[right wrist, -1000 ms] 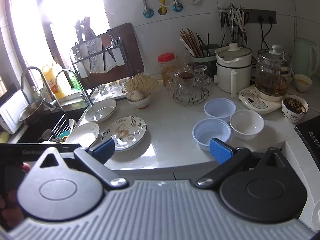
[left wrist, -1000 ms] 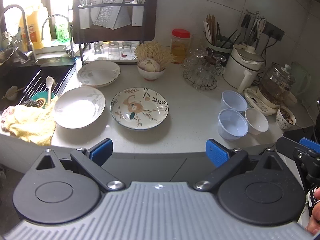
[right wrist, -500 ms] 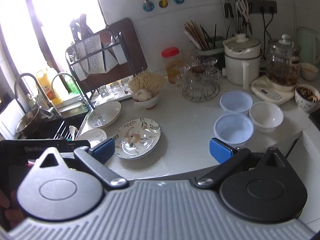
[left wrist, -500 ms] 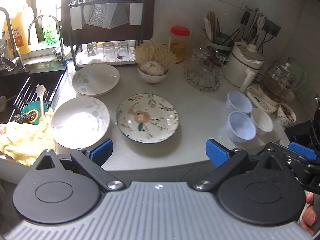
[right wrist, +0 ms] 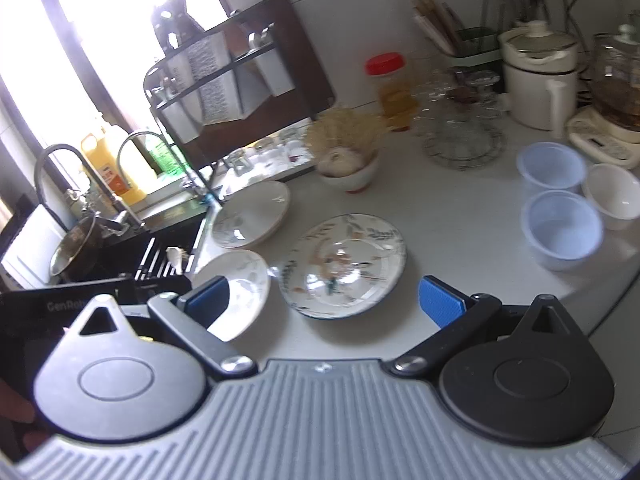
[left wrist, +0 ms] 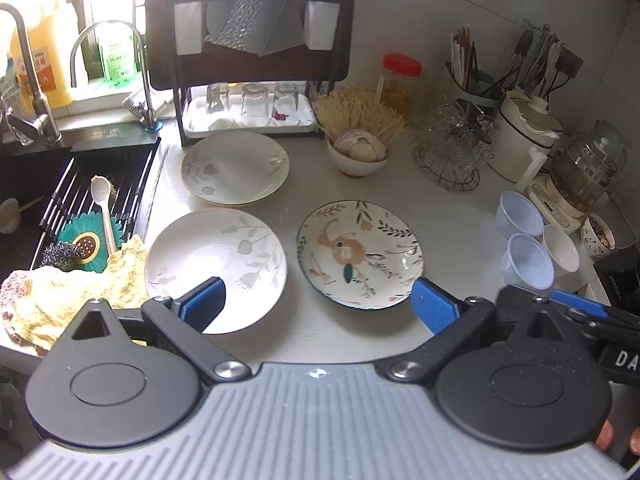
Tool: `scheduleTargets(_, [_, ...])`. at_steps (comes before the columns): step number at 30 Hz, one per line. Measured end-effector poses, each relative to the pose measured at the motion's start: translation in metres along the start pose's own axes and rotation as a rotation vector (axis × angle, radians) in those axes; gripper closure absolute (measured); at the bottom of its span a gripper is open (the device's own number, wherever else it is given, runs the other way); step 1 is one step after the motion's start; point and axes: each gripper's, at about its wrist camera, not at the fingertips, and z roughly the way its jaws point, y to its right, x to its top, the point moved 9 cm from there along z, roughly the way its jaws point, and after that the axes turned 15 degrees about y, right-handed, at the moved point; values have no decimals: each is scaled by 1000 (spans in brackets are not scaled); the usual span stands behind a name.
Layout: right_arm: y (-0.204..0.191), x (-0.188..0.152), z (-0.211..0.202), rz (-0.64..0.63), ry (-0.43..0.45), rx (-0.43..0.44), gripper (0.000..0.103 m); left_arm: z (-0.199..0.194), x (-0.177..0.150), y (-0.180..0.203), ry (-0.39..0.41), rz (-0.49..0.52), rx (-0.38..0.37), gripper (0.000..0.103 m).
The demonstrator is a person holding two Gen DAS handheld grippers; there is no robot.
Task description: Organize plates and bowls
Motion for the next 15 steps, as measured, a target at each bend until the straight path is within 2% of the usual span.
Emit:
scheduleTargets(3, [-17,-5,19,43,-5,29,0,7,5,-21,0,-6,-14,2])
scheduleTargets(10, [-48,-19,58,79,-28,-9,0,28,17,-83,-11,-61,-44,2])
scheduleTargets(13, [-70,-28,73,114,-49,8,6,39,21,-114,-25,-83,-44,2])
scheduleTargets(15, [-86,-33,81,104,-65,23,6,46,23,-134,-27,-82,-51,2])
